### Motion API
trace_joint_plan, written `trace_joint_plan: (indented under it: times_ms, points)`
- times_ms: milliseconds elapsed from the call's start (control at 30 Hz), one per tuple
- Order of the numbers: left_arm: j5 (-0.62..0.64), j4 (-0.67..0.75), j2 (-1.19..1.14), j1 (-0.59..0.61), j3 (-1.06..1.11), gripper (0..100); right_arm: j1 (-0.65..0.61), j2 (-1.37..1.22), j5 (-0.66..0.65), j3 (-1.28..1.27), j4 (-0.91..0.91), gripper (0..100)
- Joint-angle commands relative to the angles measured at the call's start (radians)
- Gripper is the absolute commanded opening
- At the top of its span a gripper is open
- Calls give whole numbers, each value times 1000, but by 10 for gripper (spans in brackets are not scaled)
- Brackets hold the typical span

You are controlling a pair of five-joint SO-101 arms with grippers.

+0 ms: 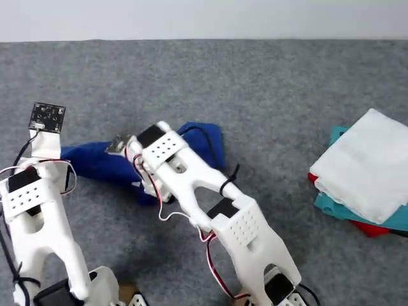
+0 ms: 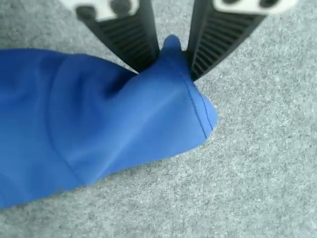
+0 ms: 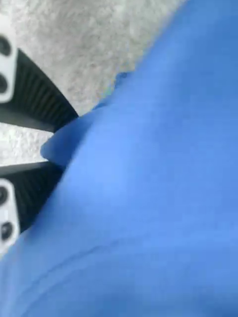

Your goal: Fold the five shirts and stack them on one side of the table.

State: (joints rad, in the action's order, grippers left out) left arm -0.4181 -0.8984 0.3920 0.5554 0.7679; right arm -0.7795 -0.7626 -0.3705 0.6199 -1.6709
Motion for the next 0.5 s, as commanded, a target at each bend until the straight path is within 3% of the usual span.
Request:
trace_joint_plan:
  times_ms: [0,167,267,467]
  points:
    - [12,-26,35,-2,-35,7,45,134,-20,109,-85,12]
    - [11,-235,35,11,-159,7,116,263,-20,155,-127,11]
    - [6,-330,34,77,-199,7,157,366,-35,155,-125,11]
    - [-146,-408,29,242,-208,9,278,581,-48,152,-127,11]
